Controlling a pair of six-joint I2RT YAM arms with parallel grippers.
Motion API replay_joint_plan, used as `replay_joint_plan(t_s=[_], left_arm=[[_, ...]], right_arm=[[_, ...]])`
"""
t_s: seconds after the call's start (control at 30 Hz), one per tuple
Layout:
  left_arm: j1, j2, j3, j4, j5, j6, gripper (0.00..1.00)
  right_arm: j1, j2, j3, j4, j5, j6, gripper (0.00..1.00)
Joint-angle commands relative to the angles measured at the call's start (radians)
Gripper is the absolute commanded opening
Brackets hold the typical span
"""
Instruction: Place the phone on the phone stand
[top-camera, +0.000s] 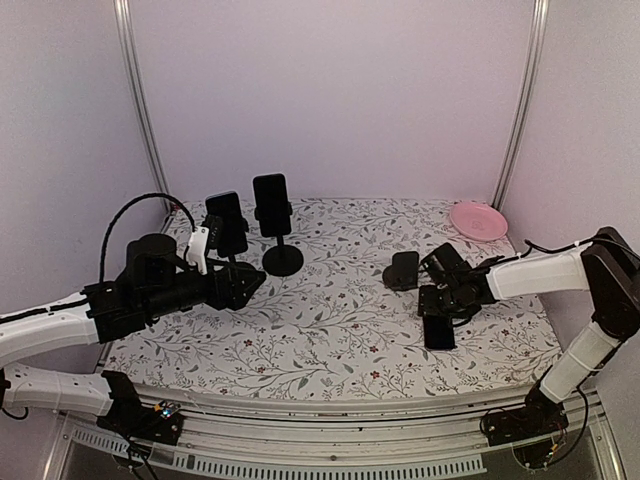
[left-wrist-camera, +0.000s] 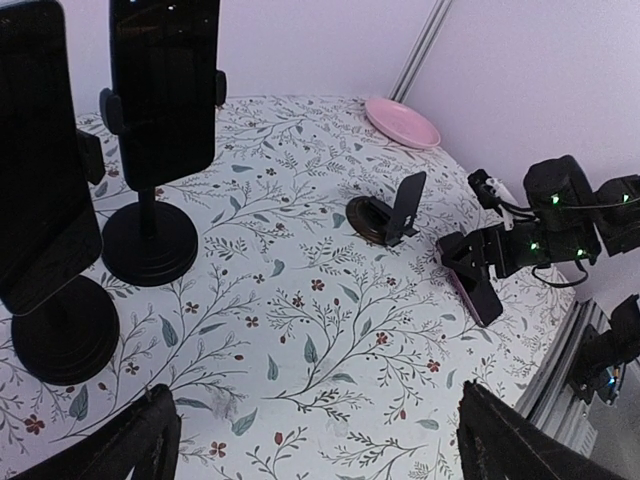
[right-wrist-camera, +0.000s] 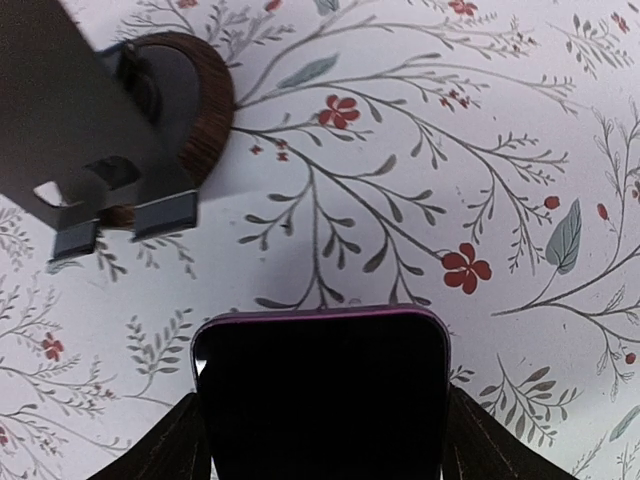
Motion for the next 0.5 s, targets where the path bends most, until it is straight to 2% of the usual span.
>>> replay_joint_plan(t_s=[0.0, 0.23, 0.47], left_arm=[[-0.012, 0.014, 0.024, 0.011, -0.006, 0.015, 0.97], [-0.013, 0.018, 0.027, 0.014, 0.000, 0.012, 0.97], [-0.013, 0.039, 0.032, 0.028, 0.006, 0.011, 0.97]], right_arm=[[0.070, -0.073, 0.045, 0.068, 0.112, -0.023, 0.50], [0.121, -0.142, 0.069, 0.189, 0.201, -0.075, 0.47], [0.141, -0.185, 0.008, 0.549, 0.270, -0.245, 0.46]])
